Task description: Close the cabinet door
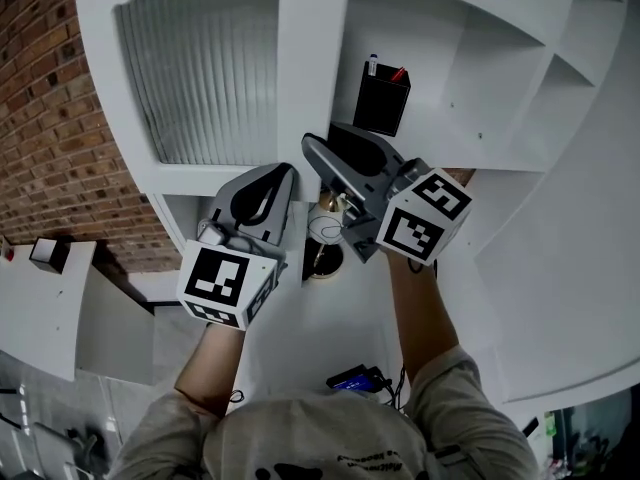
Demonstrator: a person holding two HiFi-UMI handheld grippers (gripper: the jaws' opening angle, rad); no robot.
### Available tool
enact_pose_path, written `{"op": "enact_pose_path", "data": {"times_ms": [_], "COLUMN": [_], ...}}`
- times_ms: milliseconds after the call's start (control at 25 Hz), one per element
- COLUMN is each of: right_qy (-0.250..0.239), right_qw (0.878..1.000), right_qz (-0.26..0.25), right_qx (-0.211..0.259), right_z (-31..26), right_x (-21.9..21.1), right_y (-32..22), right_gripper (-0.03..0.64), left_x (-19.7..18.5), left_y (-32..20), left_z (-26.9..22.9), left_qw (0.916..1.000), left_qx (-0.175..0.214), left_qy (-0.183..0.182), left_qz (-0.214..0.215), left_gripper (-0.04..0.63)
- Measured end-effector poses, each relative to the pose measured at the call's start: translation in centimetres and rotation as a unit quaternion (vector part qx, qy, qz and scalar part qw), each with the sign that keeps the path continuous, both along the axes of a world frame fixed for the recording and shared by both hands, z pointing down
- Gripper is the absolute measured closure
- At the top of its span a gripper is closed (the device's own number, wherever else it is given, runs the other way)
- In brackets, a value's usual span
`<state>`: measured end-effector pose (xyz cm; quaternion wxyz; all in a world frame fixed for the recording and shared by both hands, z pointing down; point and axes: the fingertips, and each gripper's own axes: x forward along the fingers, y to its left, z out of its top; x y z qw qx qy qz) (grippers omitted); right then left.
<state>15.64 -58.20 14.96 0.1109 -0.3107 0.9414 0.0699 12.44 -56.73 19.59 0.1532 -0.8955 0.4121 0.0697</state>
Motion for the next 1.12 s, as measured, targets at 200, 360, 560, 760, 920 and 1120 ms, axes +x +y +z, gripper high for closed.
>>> {"op": "enact_pose_path", "data": {"times_ms": [200, 360, 560, 760, 920, 1120], "right_qy": [-0.004, -0.011, -0.013, -0.017, -0.015, -0.009], "right_qw": [1.000, 1.000, 1.000, 0.999, 0.998, 0.994], "right_qz": [0.002, 0.012, 0.021, 0.032, 0.066, 0.110], "right_qx": [0.002, 0.007, 0.009, 0.005, 0.014, 0.022], "right_z": [0.1, 0.0, 0.2, 0.1, 0.1, 0.1], "right_x": [0.3, 0.6, 0.8, 0.8, 0.9, 1.0], "right_y": [-1.0, -1.8, -2.7, -3.2, -3.5, -3.7], "right_gripper": [0.492, 0.491, 0.489, 0.489, 0.489, 0.489], "left_x": [0.3, 0.4, 0.6, 0.6, 0.6, 0.7], "left_y": [-0.9, -1.7, -2.6, -3.1, -3.6, -3.9], "left_z": [0.2, 0.1, 0.2, 0.0, 0.0, 0.1], "left_qw": [1.0000, 1.0000, 0.9999, 0.9998, 0.9997, 0.9996], "left_qx": [-0.005, -0.004, -0.005, -0.007, -0.010, -0.018], "left_qy": [-0.004, -0.006, -0.005, -0.003, 0.000, 0.005], "left_qz": [-0.001, -0.005, -0.011, -0.018, -0.021, -0.021], "left_gripper": [0.588, 0.588, 0.588, 0.589, 0.589, 0.589]}}
